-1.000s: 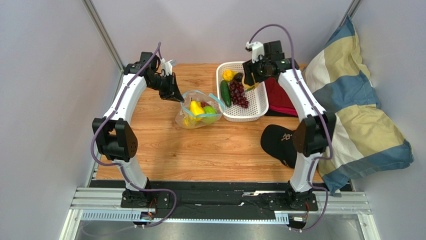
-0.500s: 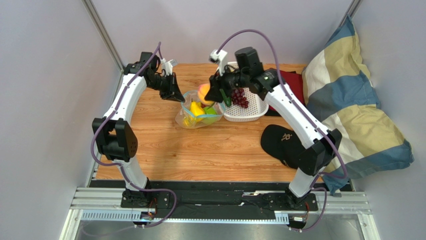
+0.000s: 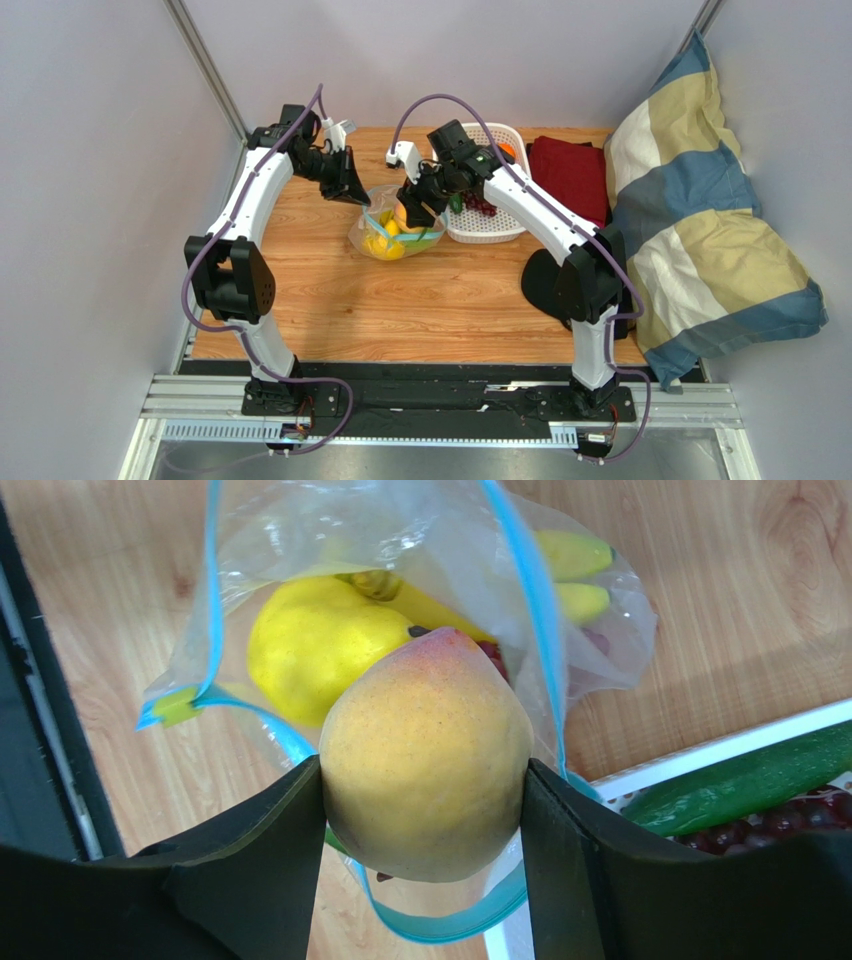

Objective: Place the food in the zip-top bag and seal the zipper
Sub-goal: Place the fake fruit in the zipper food storage bag.

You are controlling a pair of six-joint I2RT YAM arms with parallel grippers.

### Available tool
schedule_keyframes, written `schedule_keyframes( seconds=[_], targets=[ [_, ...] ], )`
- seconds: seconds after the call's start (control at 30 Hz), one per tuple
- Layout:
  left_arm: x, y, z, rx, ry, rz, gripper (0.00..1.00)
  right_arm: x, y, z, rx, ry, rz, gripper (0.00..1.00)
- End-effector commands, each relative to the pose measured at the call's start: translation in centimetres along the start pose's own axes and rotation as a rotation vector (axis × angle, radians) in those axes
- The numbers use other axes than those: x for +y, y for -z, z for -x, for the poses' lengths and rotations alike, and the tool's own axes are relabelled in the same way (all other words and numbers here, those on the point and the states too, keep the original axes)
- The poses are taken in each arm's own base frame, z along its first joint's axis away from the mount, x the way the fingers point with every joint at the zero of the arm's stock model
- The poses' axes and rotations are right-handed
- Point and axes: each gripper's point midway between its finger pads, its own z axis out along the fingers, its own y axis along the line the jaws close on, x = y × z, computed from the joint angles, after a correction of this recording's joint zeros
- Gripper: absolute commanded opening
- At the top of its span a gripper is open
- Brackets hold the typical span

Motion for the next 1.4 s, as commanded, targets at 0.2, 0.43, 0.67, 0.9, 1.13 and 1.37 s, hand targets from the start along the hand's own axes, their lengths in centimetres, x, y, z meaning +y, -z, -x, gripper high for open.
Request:
schedule_keyframes(
  seconds=[0.2, 0.43, 0.67, 0.9, 1.13, 1.37],
  targets=[
    [-0.5, 0.8, 0.2, -0.016, -0.023, -0.026, 0.0, -5.1, 1.7, 3.8, -0.151, -0.042, -0.225, 0.26],
    [-0.3, 0.5, 0.8, -0.016, 0.012, -0.043, 0.0, -0.8, -0.2, 2.9, -0.125, -0.04, -0.062, 0.29],
    [-0.4, 0.6, 1.0, -0.015, 0.02, -0.05, 0.0, 0.0, 0.2, 4.7, -0.144, -0.049, -0.062, 0.73],
    [-0.1, 1.1, 1.2, -0.028, 0.036, -0.048, 0.0, -0.9, 5.7, 4.6, -0.178, -0.277, -0.079, 0.88],
    [-0.1, 1.1, 1.3, -0.029, 0.033, -0.056, 0.0, -3.2, 7.1, -2.4, -0.108, -0.561, -0.108, 0.8],
    [0.0, 1.2, 1.3, -0.029, 0.033, -0.048, 0.0, -2.9, 4.2, -6.6, -0.008, -0.758, -0.031, 0.59]
  ],
)
